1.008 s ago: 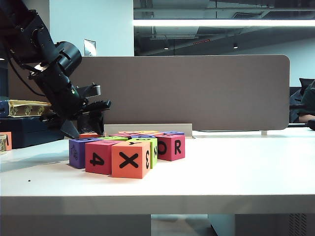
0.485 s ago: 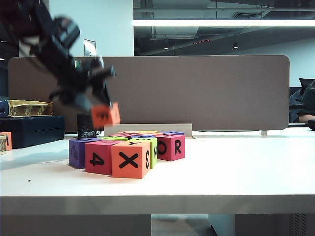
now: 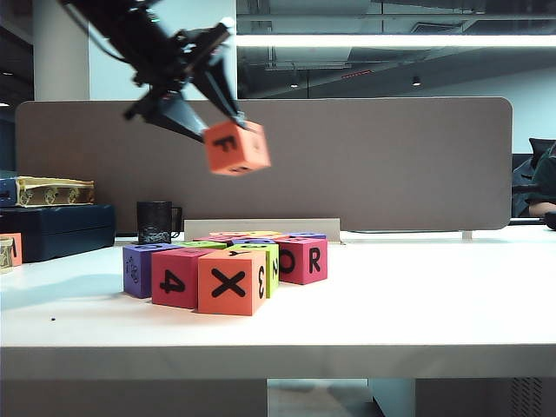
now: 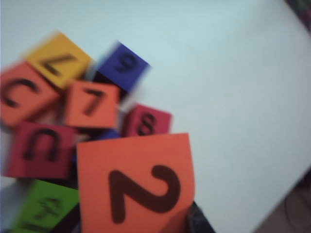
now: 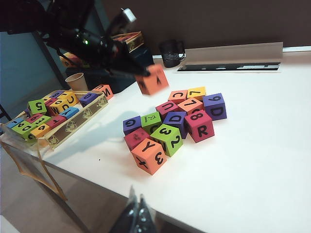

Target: Select the appropriate blocks from the scattered letter blocks on the table and arrange them in a row to spell out "23".

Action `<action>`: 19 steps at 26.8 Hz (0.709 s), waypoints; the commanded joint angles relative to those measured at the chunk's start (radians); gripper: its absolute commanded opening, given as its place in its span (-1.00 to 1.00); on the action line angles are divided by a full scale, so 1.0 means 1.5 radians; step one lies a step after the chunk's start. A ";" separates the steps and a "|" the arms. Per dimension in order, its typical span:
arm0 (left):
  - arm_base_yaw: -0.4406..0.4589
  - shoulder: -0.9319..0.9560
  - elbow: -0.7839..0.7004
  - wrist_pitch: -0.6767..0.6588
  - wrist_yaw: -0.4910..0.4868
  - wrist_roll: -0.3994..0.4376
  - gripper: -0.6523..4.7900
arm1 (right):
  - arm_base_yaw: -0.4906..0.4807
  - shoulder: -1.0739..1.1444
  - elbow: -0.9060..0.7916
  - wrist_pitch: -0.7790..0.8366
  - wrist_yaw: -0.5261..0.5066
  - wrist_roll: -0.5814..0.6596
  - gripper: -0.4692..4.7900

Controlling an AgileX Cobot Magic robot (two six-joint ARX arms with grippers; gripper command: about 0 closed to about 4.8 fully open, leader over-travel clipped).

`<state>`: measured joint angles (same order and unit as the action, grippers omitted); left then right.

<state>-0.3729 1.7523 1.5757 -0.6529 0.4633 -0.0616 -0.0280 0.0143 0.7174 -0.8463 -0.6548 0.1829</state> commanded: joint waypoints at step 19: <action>-0.249 0.156 -0.008 0.066 -0.214 0.091 0.01 | 0.000 -0.007 0.002 0.008 -0.001 -0.002 -0.82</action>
<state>-0.7471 1.9926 1.5612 -0.5838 0.1783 0.0746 -0.0273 0.0143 0.7174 -0.8463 -0.6544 0.1829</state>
